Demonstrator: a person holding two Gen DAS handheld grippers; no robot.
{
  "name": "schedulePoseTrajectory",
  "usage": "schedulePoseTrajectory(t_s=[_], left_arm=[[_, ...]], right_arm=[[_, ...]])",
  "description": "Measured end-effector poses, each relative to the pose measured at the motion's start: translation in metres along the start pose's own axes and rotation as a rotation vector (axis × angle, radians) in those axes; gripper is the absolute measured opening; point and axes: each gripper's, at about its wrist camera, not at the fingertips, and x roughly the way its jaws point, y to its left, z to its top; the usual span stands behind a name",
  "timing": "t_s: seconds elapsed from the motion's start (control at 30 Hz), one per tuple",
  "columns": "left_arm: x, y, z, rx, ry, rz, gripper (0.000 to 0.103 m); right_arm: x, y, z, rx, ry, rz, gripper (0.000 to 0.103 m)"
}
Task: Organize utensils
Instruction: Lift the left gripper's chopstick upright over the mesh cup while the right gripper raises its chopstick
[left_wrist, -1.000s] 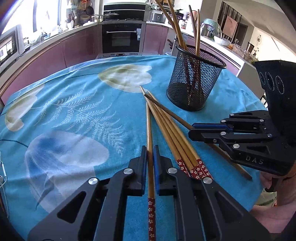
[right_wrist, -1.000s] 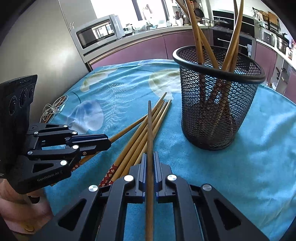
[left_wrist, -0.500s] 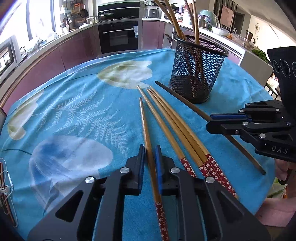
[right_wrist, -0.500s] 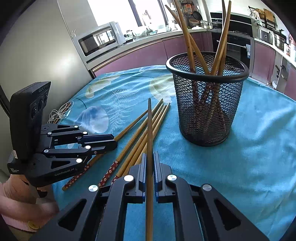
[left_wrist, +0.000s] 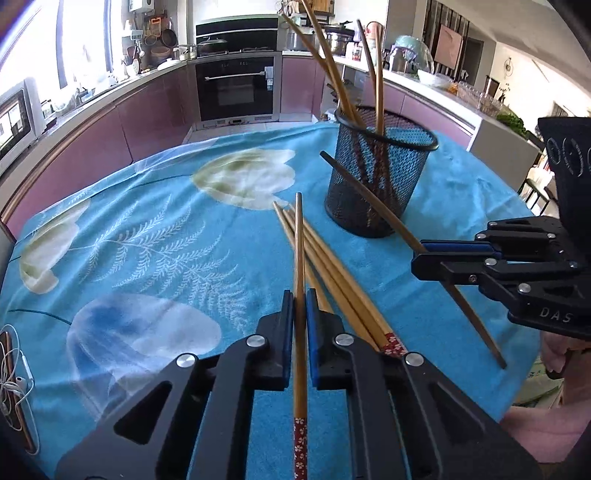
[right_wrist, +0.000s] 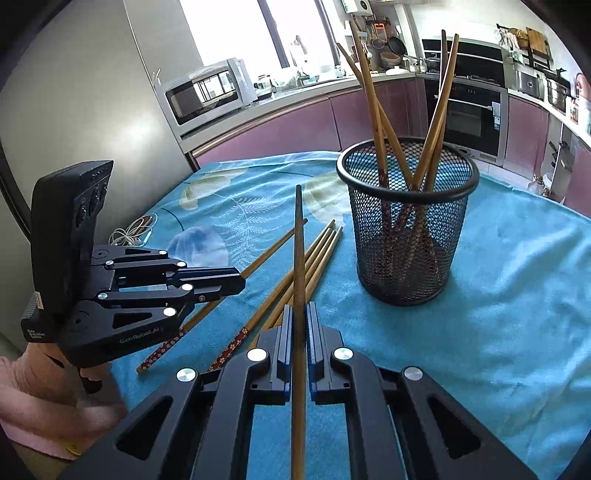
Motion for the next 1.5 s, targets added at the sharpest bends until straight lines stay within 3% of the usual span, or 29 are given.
schedulePoseTrajectory(t_s=[0.3,0.5,0.87,1.37,1.5], left_arm=[[-0.049,0.002,0.019,-0.047,-0.109,-0.178,0.008],[-0.073,0.000,0.028,-0.053,-0.171,-0.232,0.008],[-0.106,0.002,0.048,-0.078,-0.277,-0.271,0.007],[-0.129,-0.004,0.126,-0.098,-0.441,-0.311,0.007],[-0.129,-0.010,0.141,-0.080,-0.466,-0.272,0.008]], right_arm=[[-0.043,0.001,0.013,-0.018,-0.123,0.004,0.006],[-0.066,-0.004,0.021,-0.018,-0.193,-0.008,0.006],[-0.099,-0.010,0.050,-0.044,-0.300,-0.047,0.006],[-0.122,-0.028,0.101,-0.030,-0.420,-0.100,0.006],[-0.119,-0.031,0.109,-0.029,-0.433,-0.130,0.006]])
